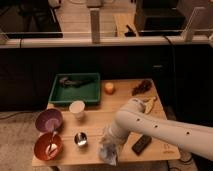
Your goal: Place towel in plastic cup
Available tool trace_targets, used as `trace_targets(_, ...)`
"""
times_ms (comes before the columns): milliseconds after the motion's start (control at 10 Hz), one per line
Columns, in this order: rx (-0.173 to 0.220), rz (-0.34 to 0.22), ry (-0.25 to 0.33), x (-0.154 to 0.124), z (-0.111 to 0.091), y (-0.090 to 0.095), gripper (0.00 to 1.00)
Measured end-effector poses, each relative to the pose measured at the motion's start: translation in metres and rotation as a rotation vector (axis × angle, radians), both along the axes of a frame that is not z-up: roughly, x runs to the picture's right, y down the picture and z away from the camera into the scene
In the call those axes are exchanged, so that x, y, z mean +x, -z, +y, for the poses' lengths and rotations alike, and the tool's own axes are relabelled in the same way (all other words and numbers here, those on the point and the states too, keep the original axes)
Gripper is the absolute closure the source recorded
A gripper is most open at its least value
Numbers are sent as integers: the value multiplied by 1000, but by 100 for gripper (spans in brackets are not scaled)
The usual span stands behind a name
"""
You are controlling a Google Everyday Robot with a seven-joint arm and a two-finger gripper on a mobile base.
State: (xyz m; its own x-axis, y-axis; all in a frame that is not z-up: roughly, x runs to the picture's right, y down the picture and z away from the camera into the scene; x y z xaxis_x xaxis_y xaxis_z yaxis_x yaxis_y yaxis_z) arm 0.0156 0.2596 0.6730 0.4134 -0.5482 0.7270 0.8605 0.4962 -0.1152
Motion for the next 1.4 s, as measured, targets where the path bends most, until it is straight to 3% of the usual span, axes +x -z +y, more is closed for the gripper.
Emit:
trace_targets(700,-1,63,-96,0,-7,2,20)
trace_targets(1400,0,64,-97,1,-7,2,20)
